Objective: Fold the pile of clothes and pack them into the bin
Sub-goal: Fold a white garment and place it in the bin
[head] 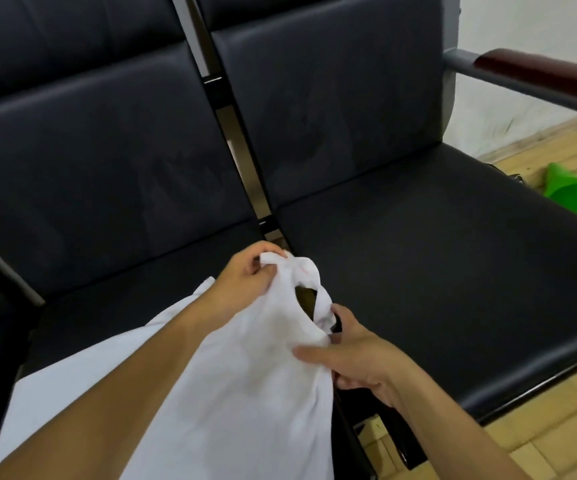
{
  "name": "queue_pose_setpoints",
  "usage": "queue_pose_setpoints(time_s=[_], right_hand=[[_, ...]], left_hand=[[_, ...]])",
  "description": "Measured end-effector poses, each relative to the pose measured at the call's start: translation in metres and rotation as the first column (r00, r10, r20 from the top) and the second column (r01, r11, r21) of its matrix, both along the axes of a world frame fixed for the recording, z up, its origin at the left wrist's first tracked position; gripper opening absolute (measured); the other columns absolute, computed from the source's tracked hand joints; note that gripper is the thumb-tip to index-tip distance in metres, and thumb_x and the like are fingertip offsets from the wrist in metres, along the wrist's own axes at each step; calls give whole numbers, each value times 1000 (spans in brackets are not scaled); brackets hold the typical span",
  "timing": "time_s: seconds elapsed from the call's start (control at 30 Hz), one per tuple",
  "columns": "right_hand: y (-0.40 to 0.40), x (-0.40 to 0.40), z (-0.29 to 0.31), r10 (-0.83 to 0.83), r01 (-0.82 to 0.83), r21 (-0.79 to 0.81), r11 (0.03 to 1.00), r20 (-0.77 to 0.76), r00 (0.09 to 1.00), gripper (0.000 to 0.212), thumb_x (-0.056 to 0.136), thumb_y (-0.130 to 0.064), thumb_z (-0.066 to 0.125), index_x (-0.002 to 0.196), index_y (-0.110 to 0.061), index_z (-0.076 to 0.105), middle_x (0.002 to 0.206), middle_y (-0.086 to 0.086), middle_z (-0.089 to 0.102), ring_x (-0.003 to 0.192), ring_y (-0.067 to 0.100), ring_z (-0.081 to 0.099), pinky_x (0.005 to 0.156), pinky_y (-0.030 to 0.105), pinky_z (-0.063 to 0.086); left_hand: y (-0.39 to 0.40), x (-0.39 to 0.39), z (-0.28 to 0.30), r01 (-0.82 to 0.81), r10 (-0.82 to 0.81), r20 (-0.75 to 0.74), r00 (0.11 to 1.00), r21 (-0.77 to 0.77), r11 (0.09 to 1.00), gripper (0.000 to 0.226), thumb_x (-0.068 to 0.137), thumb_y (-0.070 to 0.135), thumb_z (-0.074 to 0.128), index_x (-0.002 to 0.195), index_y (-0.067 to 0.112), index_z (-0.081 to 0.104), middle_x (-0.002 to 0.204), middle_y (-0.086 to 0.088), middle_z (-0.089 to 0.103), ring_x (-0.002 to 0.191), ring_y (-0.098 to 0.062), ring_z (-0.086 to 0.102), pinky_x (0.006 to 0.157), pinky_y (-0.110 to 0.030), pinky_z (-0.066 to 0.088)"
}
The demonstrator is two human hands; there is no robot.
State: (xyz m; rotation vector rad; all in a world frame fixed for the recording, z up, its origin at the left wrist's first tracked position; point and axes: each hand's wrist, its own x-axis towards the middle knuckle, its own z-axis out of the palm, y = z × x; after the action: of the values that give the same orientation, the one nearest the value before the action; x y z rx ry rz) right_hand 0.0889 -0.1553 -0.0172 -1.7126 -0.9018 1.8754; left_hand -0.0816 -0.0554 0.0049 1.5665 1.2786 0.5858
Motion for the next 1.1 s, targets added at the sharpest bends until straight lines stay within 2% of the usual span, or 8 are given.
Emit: queue_pose_setpoints(time_s=[0.23,0.37,0.47,0.6,0.73,0.87,0.97,1.1], right_hand=[[8,-3,9,-6,-2,141,990,61,998,63,77,-55,76,130,-38,47,121,-6,60,101,16,64,71,28,55],[7,2,16,-65,-53,362,931,307,949,19,91,-45,65,92,-27,72,83,-3,72,76,14,68,64,33,58],[8,13,12,-214,-33,494,869,435,874,22,93,-35,64,76,-22,69,70,2,69,67,16,67,66,35,57],[10,16,15,-62,-77,560,825,225,972,35,81,-36,77,111,-39,59,83,-6,64,73,8,62,66,24,51],[12,-4,15,127,-327,549,769,371,920,19,84,-49,70,91,-33,62,109,-10,51,94,8,55,82,26,50],[12,12,27,-107,-55,609,791,227,968,29,92,-33,66,70,-14,61,73,-11,64,61,2,61,58,19,45],[9,32,42,-246,198,533,822,19,969,19,91,-27,67,86,-9,69,67,1,67,61,8,63,61,22,52],[10,52,54,-473,536,322,780,-257,843,11,91,-14,65,99,-10,71,70,6,59,56,14,53,68,32,56]], left_hand=[[-21,-32,54,180,-130,259,957,-181,967,33,95,-6,49,105,18,68,108,-6,68,98,-22,68,80,-32,56],[-16,-35,74,103,-78,218,973,-105,989,31,95,-6,52,113,16,66,108,-3,70,101,-21,68,86,-32,57],[-11,-35,82,34,-32,147,989,-12,999,30,93,-2,58,115,18,67,108,-1,72,104,-22,69,85,-32,57],[-13,-27,88,117,-110,164,980,-34,993,30,92,-4,57,113,14,68,110,-7,70,103,-25,68,85,-33,57],[-19,-19,89,185,-179,122,976,-41,982,28,90,1,61,115,13,66,109,-9,71,102,-25,69,85,-33,58],[-15,-25,87,49,-44,-98,994,51,997,22,87,5,68,108,13,69,94,-7,76,92,-19,73,81,-29,59],[-9,-32,83,-24,105,-394,913,206,978,15,82,15,77,95,17,73,84,2,76,79,-8,73,73,-20,56],[-9,-26,84,-123,244,-329,912,348,929,5,83,17,76,86,20,76,81,5,75,76,-7,71,73,-22,56]])
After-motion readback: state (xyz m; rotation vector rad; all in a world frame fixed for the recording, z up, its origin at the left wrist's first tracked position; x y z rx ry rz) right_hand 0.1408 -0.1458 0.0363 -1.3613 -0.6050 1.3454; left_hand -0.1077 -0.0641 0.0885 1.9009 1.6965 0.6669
